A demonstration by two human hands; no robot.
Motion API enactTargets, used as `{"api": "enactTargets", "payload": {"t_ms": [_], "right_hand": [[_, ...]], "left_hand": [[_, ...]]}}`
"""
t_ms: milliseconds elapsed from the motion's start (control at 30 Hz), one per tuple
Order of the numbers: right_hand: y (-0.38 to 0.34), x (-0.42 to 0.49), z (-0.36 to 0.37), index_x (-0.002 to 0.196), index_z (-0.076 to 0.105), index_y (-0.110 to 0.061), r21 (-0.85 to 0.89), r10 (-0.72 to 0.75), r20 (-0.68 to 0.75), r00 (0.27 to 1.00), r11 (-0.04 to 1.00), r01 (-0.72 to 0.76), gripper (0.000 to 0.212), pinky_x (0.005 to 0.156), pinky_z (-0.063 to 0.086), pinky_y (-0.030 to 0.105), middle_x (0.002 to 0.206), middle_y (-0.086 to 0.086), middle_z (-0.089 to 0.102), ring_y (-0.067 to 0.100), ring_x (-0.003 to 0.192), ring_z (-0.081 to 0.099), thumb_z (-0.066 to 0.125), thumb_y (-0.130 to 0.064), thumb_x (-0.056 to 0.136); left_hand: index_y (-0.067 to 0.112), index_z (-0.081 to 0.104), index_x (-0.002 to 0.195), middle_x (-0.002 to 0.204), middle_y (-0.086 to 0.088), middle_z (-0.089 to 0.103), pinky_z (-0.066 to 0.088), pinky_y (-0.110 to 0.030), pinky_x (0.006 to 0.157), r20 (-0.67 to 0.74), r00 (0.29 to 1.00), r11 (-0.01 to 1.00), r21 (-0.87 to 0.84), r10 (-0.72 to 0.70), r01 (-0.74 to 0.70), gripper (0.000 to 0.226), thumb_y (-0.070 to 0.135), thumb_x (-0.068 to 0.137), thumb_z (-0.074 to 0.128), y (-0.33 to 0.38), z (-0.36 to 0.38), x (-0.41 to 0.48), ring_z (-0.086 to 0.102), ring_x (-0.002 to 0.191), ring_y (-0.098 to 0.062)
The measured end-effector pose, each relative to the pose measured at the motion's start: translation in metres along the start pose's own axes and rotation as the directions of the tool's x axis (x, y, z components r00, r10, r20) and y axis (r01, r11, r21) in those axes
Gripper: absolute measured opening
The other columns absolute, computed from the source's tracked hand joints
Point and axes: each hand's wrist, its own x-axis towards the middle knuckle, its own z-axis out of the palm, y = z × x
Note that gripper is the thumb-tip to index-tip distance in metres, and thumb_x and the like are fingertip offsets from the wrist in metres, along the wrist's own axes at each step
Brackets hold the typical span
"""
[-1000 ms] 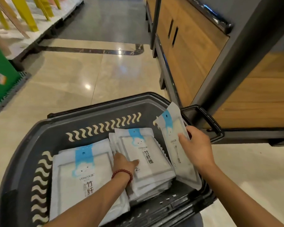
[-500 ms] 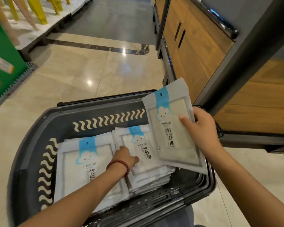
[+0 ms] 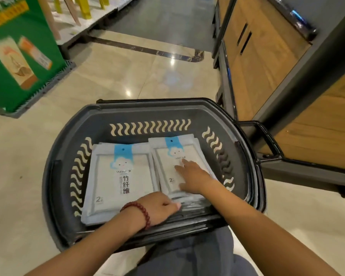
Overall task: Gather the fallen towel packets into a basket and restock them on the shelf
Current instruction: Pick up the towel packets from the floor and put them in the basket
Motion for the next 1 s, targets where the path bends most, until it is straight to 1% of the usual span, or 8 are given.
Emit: {"api": "enactTargets", "payload": {"t_ms": [67,167,300,500,600,667,800,1000], "right_hand": [[-0.004,0.006,0.007,0.152,0.006,-0.022,-0.005,-0.026,0.188,0.982,1.000,0.028,0.068,0.115,0.021,0.043,0.159,0.010,-0.002,0.031,0.144,0.012,0.045,-0.033,0.097],[0.001,0.006,-0.001,0.150,0.017,-0.014,-0.019,-0.042,0.248,0.968,0.999,0.048,0.070,0.112,0.027,0.040,0.154,0.015,0.021,0.032,0.137,0.029,0.052,-0.034,0.093],[0.002,-0.007,-0.006,0.149,0.020,-0.010,-0.014,-0.040,0.272,0.961,0.999,0.045,0.070,0.111,0.028,0.036,0.152,0.015,0.026,0.030,0.137,0.031,0.055,-0.032,0.092],[0.000,-0.075,-0.035,0.114,0.062,-0.006,0.221,-0.163,-0.115,0.980,0.958,0.185,0.043,0.095,0.043,0.038,0.117,0.011,0.062,0.026,0.109,0.055,0.046,-0.042,0.096],[0.006,-0.125,-0.021,0.097,0.064,-0.020,0.220,-0.189,-0.198,0.962,0.948,0.232,0.061,0.077,0.051,0.037,0.094,-0.001,0.067,0.017,0.087,0.059,0.037,-0.072,0.082],[0.009,-0.145,-0.006,0.094,0.059,-0.025,0.051,-0.240,-0.239,0.941,0.965,0.259,0.071,0.068,0.049,0.033,0.087,-0.006,0.064,0.014,0.080,0.058,0.036,-0.086,0.067],[0.011,-0.144,0.022,0.100,0.047,-0.022,-0.277,-0.320,-0.462,0.827,0.938,0.209,0.047,0.065,0.032,0.032,0.094,-0.003,0.059,0.021,0.088,0.056,0.060,-0.059,0.075],[0.013,-0.131,0.036,0.087,0.045,-0.021,-0.245,-0.309,-0.588,0.747,0.949,0.200,0.020,0.060,0.025,0.030,0.084,0.000,0.060,0.025,0.078,0.057,0.061,-0.029,0.077]], "left_hand": [[0.016,0.050,0.063,0.070,-0.002,0.054,0.040,-0.028,0.068,-0.024,1.000,0.998,0.059,0.013,-0.012,0.052,0.054,0.095,0.034,0.003,0.002,-0.008,0.052,0.072,-0.016],[0.022,0.050,0.062,0.069,0.002,0.054,0.040,-0.027,0.063,-0.087,0.996,0.990,0.142,0.037,-0.024,0.056,0.064,0.091,0.027,0.009,0.007,-0.021,0.052,0.068,-0.013],[0.028,0.057,0.074,0.077,0.006,0.060,0.046,-0.029,0.068,-0.221,0.973,0.948,0.319,0.065,0.009,0.059,0.070,0.087,0.017,0.012,0.021,-0.035,0.056,0.075,-0.012],[0.027,0.064,0.078,0.070,0.008,0.060,0.039,-0.027,0.056,-0.396,0.914,0.887,0.448,0.087,0.110,0.069,0.074,0.082,0.014,0.012,0.026,-0.034,0.055,0.067,-0.010],[0.026,0.063,0.072,0.066,0.008,0.058,0.037,-0.026,0.053,-0.470,0.879,0.874,0.459,0.084,0.162,0.070,0.076,0.080,0.014,0.015,0.028,-0.034,0.053,0.063,-0.009],[0.026,0.063,0.071,0.065,0.008,0.059,0.038,-0.026,0.053,-0.506,0.859,0.868,0.457,0.074,0.194,0.071,0.077,0.079,0.015,0.016,0.029,-0.033,0.054,0.063,-0.009],[0.026,0.059,0.063,0.059,0.009,0.058,0.037,-0.024,0.050,-0.555,0.825,0.866,0.457,0.101,0.201,0.076,0.083,0.069,0.010,0.016,0.035,-0.033,0.054,0.058,-0.008],[0.033,0.056,0.083,0.067,0.014,0.058,0.040,-0.023,0.052,-0.464,0.861,0.816,0.568,0.211,0.106,0.078,0.096,0.048,0.024,0.010,0.037,-0.035,0.053,0.061,-0.004]]}}
